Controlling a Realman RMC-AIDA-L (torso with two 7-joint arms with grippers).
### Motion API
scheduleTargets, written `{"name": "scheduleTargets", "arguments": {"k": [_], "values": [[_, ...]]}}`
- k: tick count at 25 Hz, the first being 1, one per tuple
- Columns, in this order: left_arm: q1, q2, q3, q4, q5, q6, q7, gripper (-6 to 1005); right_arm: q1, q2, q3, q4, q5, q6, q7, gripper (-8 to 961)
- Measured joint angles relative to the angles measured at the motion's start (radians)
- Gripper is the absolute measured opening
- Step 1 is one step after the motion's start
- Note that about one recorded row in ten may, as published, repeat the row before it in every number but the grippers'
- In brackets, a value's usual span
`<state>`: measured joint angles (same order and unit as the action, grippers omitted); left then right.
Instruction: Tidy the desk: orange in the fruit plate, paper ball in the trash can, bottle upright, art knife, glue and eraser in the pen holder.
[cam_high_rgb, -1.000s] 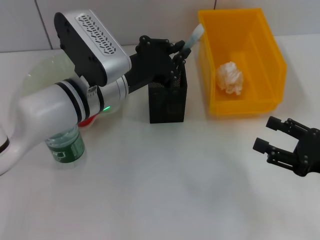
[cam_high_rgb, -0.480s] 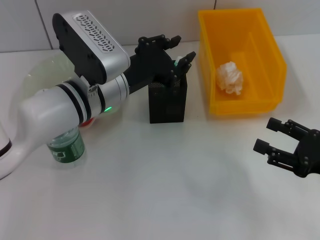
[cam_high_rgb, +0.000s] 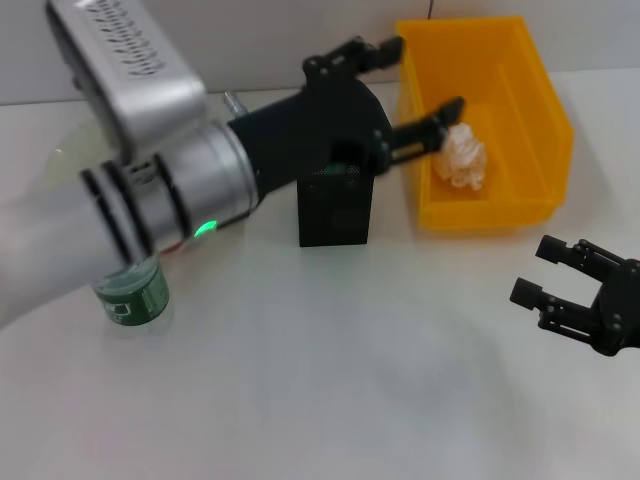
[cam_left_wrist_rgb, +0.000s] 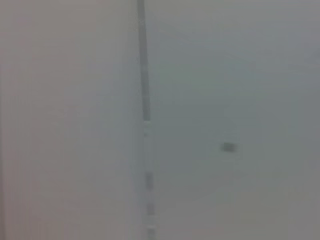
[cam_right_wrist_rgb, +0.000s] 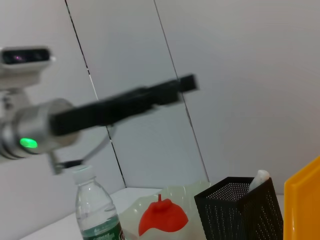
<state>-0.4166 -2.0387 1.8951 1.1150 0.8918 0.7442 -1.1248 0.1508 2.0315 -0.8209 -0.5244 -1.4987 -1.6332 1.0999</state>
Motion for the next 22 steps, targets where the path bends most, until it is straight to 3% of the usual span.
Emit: {"name": "scheduleTargets", "arguments": {"k": [3, 5, 6, 7, 8, 9, 10, 12, 13, 14, 18, 19, 20, 21, 22], "values": [[0.06, 0.009, -0.043, 0.08, 0.139, 0.12, -0.126, 756, 0.0, -0.008, 0.0, -0.001, 0.001, -0.009, 0.01, 814], [0.06, 0.009, -0.043, 0.08, 0.139, 0.12, -0.126, 789, 0.0, -0.015, 0.0, -0.002, 0.004, -0.019, 0.016, 815], [0.1, 0.008, -0.082, 0.117, 0.21, 0.21, -0.174, 805, 0.0, -0.017, 0.0, -0.002, 0.005, -0.025, 0.018, 815], [0.1, 0.008, -0.082, 0.117, 0.21, 0.21, -0.174, 804, 0.004, -0.022, -0.001, -0.003, 0.003, -0.041, 0.02, 815], [0.213, -0.008, -0.23, 0.134, 0.34, 0.49, -0.209, 804, 0.004, -0.022, -0.001, -0.003, 0.003, -0.041, 0.02, 815], [0.213, -0.008, -0.23, 0.134, 0.34, 0.49, -0.209, 803, 0.007, -0.025, -0.003, -0.003, -0.001, -0.053, 0.02, 815], [0.244, -0.014, -0.314, 0.07, 0.368, 0.615, -0.196, 803, 0.011, -0.027, -0.005, -0.003, -0.011, -0.07, 0.021, 815], [0.244, -0.014, -0.314, 0.07, 0.368, 0.615, -0.196, 801, 0.027, -0.03, -0.006, -0.003, -0.072, -0.141, 0.021, 815], [0.241, -0.013, -0.44, -0.142, 0.386, 0.814, -0.119, 801, 0.027, -0.03, -0.006, -0.003, -0.072, -0.141, 0.021, 815], [0.219, -0.007, -0.493, -0.268, 0.403, 0.885, -0.071, 800, 0.036, -0.03, -0.007, -0.003, -0.1, -0.169, 0.021, 815], [0.219, -0.007, -0.493, -0.268, 0.403, 0.885, -0.071, 802, 0.097, -0.025, -0.009, 0.0, -0.223, -0.227, 0.053, 815], [0.192, 0.001, -0.548, -0.404, 0.427, 0.937, -0.016, 802, 0.115, -0.022, -0.009, 0.0, -0.258, -0.228, 0.071, 815], [0.192, 0.001, -0.548, -0.404, 0.427, 0.937, -0.016, 802, 0.13, -0.019, -0.008, 0.0, -0.287, -0.227, 0.087, 815], [0.155, 0.015, -0.617, -0.55, 0.551, 0.926, 0.025, 802, 0.147, -0.015, -0.007, 0.0, -0.317, -0.226, 0.099, 815], [0.155, 0.015, -0.617, -0.55, 0.551, 0.926, 0.025, 802, 0.163, -0.007, -0.005, -0.007, -0.349, -0.225, 0.11, 816]]}}
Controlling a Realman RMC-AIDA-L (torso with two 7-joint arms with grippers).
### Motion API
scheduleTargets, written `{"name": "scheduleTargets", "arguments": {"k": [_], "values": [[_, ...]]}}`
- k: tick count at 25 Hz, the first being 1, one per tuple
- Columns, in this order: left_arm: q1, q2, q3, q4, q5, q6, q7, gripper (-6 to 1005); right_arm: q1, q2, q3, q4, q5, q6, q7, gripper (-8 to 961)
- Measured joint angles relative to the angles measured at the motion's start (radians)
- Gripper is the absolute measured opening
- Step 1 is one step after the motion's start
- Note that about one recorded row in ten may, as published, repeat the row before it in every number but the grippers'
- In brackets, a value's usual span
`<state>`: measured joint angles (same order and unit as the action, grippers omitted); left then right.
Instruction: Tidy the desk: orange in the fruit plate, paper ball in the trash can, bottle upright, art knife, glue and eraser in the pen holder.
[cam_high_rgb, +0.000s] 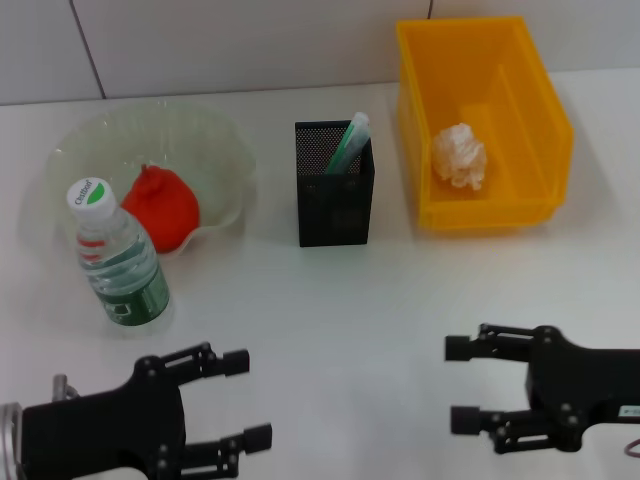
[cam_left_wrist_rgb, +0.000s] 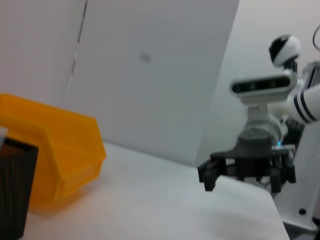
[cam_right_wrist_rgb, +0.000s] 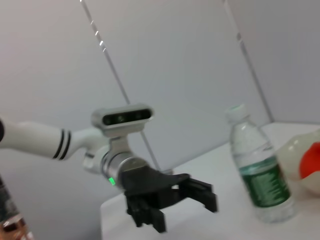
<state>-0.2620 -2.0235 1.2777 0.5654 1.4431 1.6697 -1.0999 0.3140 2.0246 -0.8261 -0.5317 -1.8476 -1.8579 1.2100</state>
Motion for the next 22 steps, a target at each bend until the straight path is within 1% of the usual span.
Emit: {"name": "scheduleTargets", "arguments": {"k": [1, 3, 5, 9, 22], "values": [[0.0, 0.0, 0.0, 0.0, 0.0, 0.0, 0.0, 802, 0.0, 0.0, 0.0, 0.0, 0.0, 0.0, 0.0, 816], [-0.016, 0.0, -0.004, 0.004, 0.075, -0.027, -0.007, 802, 0.004, 0.013, 0.0, -0.026, -0.014, 0.001, 0.001, 816], [-0.022, 0.0, -0.002, 0.002, 0.079, -0.028, -0.008, 802, -0.002, 0.025, 0.001, -0.057, -0.019, 0.003, -0.002, 816], [-0.041, 0.001, 0.005, -0.004, 0.086, -0.038, -0.02, 802, 0.0, 0.026, 0.001, -0.063, -0.02, 0.003, -0.001, 816], [-0.045, 0.002, -0.003, -0.007, 0.089, -0.053, -0.044, 802, 0.01, 0.026, -0.005, -0.064, -0.028, 0.014, -0.002, 815]]}}
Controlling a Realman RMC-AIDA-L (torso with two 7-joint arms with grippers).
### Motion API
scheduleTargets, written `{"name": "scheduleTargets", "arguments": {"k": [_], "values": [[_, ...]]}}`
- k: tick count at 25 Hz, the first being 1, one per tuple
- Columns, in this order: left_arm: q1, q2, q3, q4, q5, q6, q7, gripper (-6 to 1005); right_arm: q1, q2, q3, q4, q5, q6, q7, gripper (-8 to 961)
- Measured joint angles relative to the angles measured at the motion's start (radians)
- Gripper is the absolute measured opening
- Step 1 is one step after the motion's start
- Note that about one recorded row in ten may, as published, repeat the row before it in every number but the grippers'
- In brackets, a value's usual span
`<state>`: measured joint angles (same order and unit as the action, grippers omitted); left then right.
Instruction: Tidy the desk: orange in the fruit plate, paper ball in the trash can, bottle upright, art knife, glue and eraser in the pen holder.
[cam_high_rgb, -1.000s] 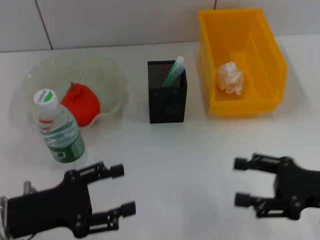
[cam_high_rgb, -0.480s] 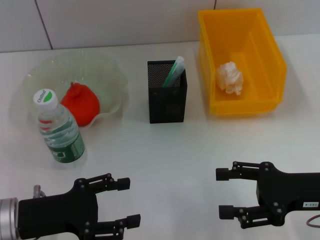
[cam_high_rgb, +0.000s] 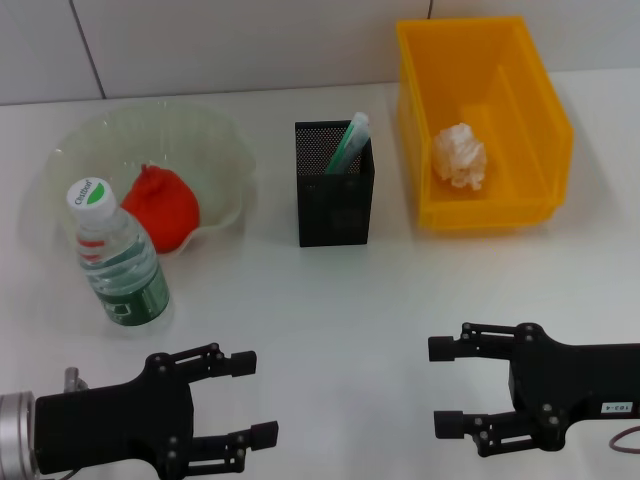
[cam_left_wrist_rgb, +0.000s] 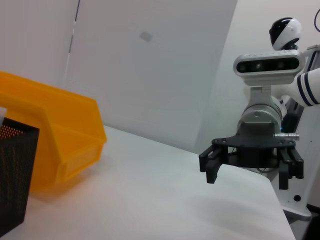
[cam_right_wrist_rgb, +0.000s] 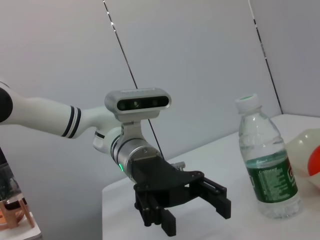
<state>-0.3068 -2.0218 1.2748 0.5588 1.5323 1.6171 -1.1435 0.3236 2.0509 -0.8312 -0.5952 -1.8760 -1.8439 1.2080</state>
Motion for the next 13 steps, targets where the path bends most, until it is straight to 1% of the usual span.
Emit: {"name": "scheduleTargets", "arguments": {"k": [8, 13], "values": [[-0.007, 0.0, -0.001, 0.002, 0.0, -0.007, -0.009, 802, -0.002, 0.0, 0.001, 0.002, -0.003, 0.002, 0.002, 815], [-0.011, -0.005, 0.0, 0.001, 0.0, -0.008, -0.01, 802, -0.005, 0.0, 0.006, 0.001, -0.003, 0.002, 0.002, 815]]}}
